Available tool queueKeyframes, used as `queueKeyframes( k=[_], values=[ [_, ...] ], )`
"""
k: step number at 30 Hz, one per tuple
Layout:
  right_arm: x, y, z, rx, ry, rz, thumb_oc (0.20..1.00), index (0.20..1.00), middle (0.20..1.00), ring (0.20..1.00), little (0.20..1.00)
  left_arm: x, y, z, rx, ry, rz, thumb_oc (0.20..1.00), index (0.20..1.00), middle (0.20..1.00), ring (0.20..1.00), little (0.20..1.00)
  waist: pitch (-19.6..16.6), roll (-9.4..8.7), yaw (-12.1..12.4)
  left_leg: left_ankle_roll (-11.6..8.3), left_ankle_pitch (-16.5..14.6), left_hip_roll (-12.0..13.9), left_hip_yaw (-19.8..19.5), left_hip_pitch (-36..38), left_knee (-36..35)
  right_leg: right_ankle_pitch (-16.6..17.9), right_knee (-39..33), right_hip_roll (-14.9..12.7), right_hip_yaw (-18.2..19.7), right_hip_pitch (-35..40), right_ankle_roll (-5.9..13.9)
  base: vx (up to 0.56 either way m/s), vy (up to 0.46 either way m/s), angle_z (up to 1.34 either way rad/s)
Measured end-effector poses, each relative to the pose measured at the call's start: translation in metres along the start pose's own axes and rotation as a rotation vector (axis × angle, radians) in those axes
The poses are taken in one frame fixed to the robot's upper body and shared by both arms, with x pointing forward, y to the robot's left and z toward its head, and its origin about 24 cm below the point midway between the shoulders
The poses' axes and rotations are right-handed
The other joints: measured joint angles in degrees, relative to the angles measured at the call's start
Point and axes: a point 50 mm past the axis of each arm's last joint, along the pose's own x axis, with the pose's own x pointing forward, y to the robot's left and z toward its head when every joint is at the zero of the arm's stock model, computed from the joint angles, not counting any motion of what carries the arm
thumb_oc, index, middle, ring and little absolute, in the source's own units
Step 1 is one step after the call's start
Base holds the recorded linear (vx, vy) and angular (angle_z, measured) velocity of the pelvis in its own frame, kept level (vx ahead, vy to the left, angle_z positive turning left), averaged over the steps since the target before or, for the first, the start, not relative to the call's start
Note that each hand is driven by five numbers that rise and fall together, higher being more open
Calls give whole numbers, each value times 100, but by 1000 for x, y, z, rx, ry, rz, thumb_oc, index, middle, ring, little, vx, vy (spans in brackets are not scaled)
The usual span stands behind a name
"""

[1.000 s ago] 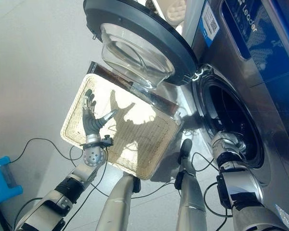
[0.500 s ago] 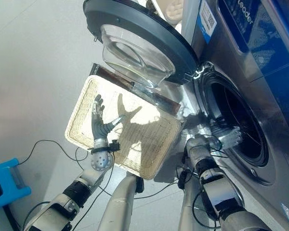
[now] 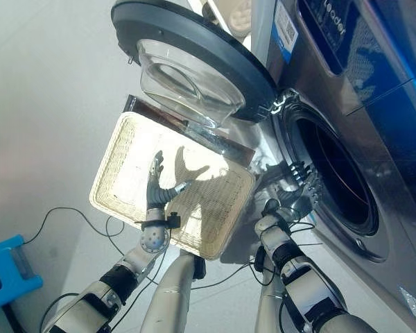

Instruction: Put the clothes into the washing machine.

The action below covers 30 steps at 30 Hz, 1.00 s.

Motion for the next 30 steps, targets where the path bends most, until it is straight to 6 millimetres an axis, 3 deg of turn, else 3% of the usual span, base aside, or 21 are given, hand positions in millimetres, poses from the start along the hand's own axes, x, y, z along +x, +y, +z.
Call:
queueKeyframes(
  k=[4, 8, 13, 17, 19, 22, 23, 27, 30],
  values=[
    [-16, 11, -3, -28, 2, 124, 1000, 1000, 1000, 1000, 1000, -6, 1, -16, 85, 69, -52, 1000, 1000, 1000, 1000, 1000, -12, -50, -83, -8, -52, 19, -4, 354, 10, -14, -49, 25, 1, 378, 10, 3, 5, -1],
    [-29, 19, -22, -80, 60, 276, 1000, 1000, 1000, 1000, 1000, -13, 2, -34, 157, 164, -113, 1000, 1000, 1000, 1000, 1000, -20, -125, -95, -19, -126, 72, 6, 787, -1, -14, -191, 83, -7, 862, 20, 23, 15, -5],
    [-53, 20, -65, -164, 145, 526, 1000, 1000, 1000, 1000, 1000, -44, 10, -70, 292, 328, -277, 1000, 1000, 1000, 1000, 1000, -123, -385, -215, -68, -223, 107, 26, 1793, -213, 11, -614, 165, -25, 1922, 81, 88, 48, -7],
    [-66, 12, -93, -241, 154, 632, 1000, 1000, 1000, 1000, 1000, -70, 19, -88, 316, 426, -333, 1000, 1000, 1000, 1000, 1000, -225, -553, -225, -84, -269, 117, 121, 2477, -470, 73, -979, 248, -15, 2624, 124, 138, 25, -10],
    [-82, 4, -117, -308, 168, 710, 1000, 1000, 1000, 1000, 1000, -96, 31, -103, 333, 511, -363, 1000, 1000, 1000, 1000, 1000, -620, -683, -213, -99, -281, 162, 174, 2753, -683, 99, -1237, 280, -14, 2894, 144, 168, -19, -9],
    [-92, -2, -133, -353, 185, 765, 1000, 1000, 1000, 1000, 1000, -112, 39, -111, 346, 568, -383, 1000, 1000, 1000, 1000, 1000, -880, -757, -215, -119, -265, 169, 197, 2968, -838, 119, -1388, 324, -17, 3105, 150, 132, -7, -3],
    [-103, -7, -145, -386, 201, 833, 1000, 1000, 1000, 1000, 1000, -128, 44, -117, 354, 617, -401, 1000, 1000, 1000, 1000, 1000, -1136, -804, -216, -141, -277, 171, 214, 3158, -971, 122, -1531, 364, -15, 3295, 155, 108, -6, -3],
    [-129, -15, -164, -420, 245, 969, 1000, 1000, 1000, 1000, 1000, -153, 47, -124, 393, 662, -478, 1000, 1000, 1000, 1000, 1000, -1576, -890, -216, -181, -326, 208, 328, 3543, -1149, 134, -1748, 445, 11, 3654, 163, 103, -22, -10],
    [-139, -15, -168, -431, 237, 1065, 1000, 1000, 1000, 1000, 1000, -161, 46, -127, 398, 705, -521, 1000, 1000, 1000, 1000, 1000, -1812, -936, -221, -181, -341, 213, 340, 3609, -1171, 157, -1842, 465, 22, 3743, 150, 84, -33, -5]
  ],
)
